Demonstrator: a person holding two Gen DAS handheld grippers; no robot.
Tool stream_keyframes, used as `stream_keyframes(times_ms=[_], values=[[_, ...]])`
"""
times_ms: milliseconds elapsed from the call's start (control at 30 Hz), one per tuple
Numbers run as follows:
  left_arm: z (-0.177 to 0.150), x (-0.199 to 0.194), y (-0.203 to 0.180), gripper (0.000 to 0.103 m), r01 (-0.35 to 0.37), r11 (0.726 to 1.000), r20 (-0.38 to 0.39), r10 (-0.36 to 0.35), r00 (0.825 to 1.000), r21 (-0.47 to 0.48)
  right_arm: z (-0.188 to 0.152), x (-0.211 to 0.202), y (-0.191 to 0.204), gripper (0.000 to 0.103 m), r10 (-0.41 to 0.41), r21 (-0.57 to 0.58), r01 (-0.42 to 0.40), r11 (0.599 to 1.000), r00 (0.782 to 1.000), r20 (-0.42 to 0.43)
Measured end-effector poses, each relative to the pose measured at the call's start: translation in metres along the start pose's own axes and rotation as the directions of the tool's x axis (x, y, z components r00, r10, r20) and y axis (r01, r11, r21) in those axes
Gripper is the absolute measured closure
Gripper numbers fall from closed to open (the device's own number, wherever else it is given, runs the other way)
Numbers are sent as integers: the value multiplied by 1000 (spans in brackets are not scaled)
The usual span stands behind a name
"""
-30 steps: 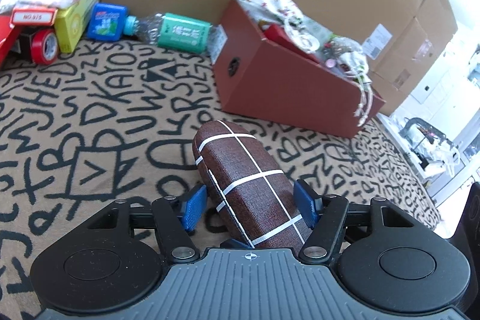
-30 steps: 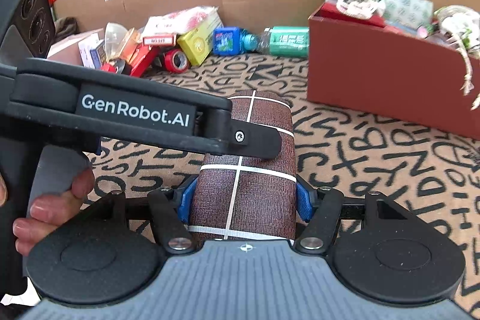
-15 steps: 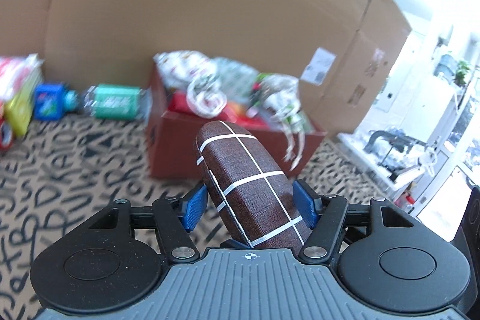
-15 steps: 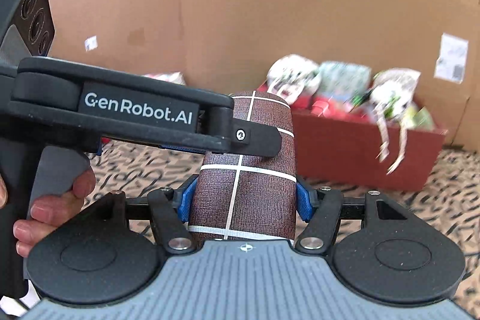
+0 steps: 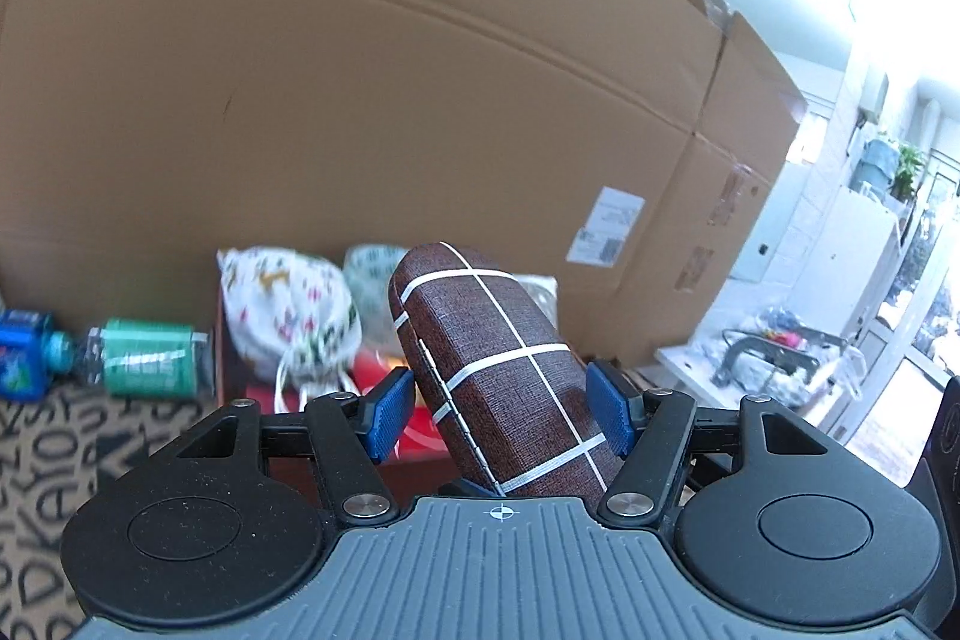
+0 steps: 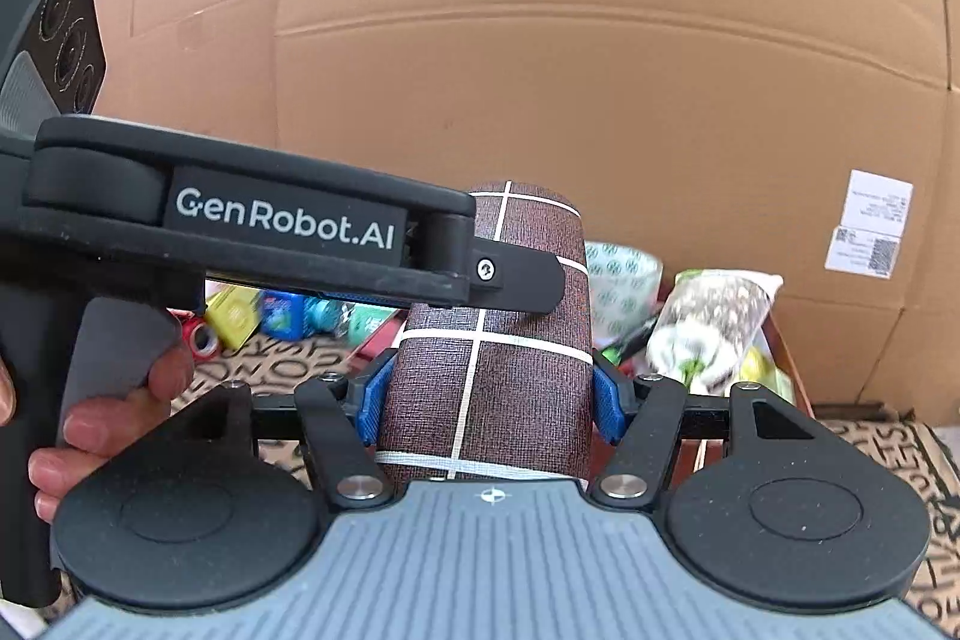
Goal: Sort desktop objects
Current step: 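Carry the brown striped pillow with both grippers toward the brown box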
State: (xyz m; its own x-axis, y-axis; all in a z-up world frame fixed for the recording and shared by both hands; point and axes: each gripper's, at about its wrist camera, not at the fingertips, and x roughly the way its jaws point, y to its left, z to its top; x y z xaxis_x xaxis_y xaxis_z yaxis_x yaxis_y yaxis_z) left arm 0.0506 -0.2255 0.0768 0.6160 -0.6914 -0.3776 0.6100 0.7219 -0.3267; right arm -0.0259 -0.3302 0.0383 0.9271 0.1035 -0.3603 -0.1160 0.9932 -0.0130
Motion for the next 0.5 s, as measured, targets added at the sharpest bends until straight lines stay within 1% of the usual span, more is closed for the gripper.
stream_keyframes(times_ms=[233,400,500], values=[[20,47,21,38,-29,999,-11,28,1000,-26,9,47,-28,35,38,3,-38,999,999,-13],[24,66,34,38,-54,998,-19,53,998,-30,8,69,-37,35,68,10,-68,998,998,-12],[24,75,44,36,-71,997,-35,70,997,-43,3,79,-39,34,84,18,-84,996,996,-13]])
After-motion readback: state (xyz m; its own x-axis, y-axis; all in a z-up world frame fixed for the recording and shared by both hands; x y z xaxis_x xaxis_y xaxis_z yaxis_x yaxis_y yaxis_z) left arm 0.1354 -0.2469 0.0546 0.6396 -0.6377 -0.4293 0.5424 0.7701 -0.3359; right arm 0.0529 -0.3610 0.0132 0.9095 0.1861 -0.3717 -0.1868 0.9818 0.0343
